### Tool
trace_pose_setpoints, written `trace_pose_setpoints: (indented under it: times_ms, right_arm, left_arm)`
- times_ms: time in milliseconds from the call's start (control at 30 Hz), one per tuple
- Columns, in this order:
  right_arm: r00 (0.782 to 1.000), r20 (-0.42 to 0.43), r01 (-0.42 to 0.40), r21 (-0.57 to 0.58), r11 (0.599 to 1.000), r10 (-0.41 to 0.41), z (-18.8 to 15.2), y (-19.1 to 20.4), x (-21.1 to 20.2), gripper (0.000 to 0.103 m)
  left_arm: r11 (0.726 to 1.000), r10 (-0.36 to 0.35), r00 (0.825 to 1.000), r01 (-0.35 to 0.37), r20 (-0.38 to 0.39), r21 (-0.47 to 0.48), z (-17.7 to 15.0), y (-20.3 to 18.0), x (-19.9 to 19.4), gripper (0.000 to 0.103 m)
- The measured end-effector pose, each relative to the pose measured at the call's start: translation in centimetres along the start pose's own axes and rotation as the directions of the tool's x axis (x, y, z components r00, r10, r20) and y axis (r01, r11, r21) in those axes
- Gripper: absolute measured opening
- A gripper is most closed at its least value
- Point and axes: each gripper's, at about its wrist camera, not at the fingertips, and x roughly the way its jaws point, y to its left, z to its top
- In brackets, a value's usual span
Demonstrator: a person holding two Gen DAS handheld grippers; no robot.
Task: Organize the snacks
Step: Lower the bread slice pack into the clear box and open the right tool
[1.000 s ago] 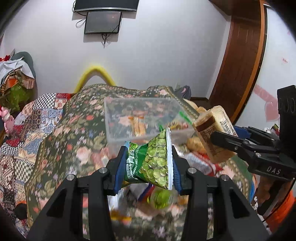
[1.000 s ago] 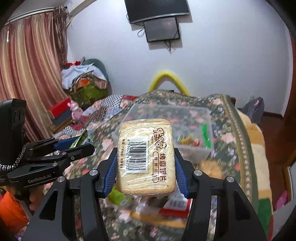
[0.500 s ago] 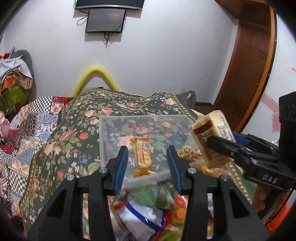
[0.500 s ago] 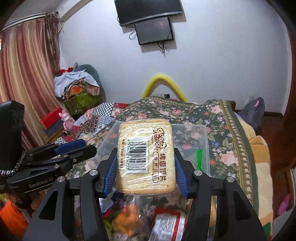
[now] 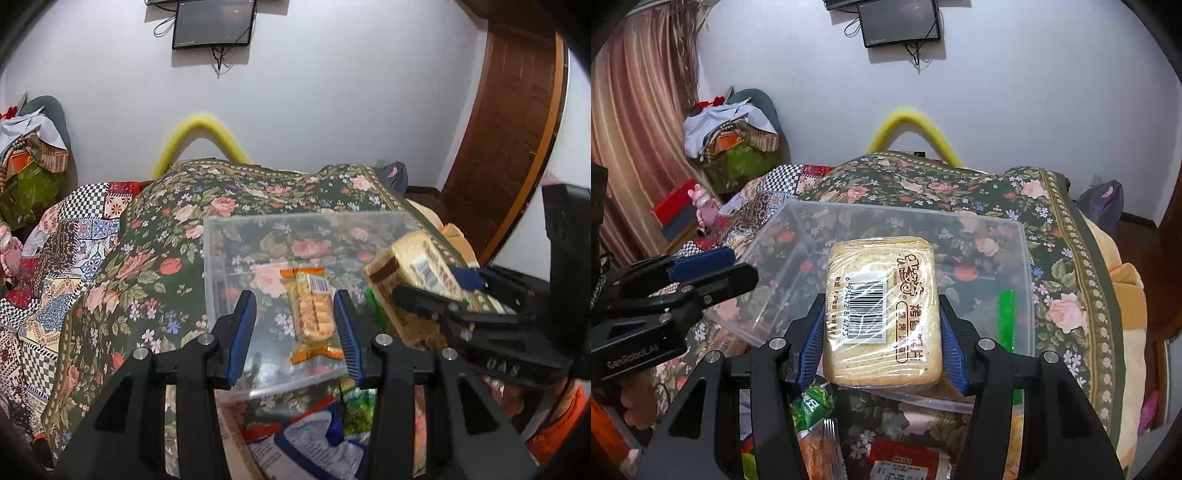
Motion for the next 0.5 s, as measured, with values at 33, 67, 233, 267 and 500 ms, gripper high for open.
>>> trace_pose_setpoints:
  times_ms: [33,67,233,267,500]
  right_arm:
    - [1.000,0.003,-0.003,0.003,1.000,0.003,-0.1,0.0,-0.3,0.052]
    - [1.000,0.003,-0.008,0.006,1.000,0.008,0.0,-0.2,-0.3,0.052]
    - [1.000,-0.010,0.004,-0.009,1.000,-0.004,0.1,0.0,-0.2,0.052]
    - [1.000,-0.014,0.007,-0.012,1.000,-0.007,0.3,0.1,-0.1,0.052]
    - [0.998,-0.069,0.008,-0.017,1.000,-0.009,1.0,0.3,1.6,0.052]
  left_arm:
    - [1.000,0.000,1.000,0.000,-0.008,0.010,-0.3,0.0,-0.1,0.045]
    - [1.000,0.001,1.000,-0.001,-0.021,0.027,-0.8,0.0,-0.4,0.046]
    - [0.998,-0.007,0.996,0.012,-0.090,0.058,-3.5,-0.1,-1.4,0.061]
    - [0.998,-0.004,0.995,0.010,-0.102,0.060,-3.9,-0.2,-1.5,0.061]
    - [0.998,-0.013,0.984,0.023,-0.179,0.054,-7.0,-0.3,-1.2,0.062]
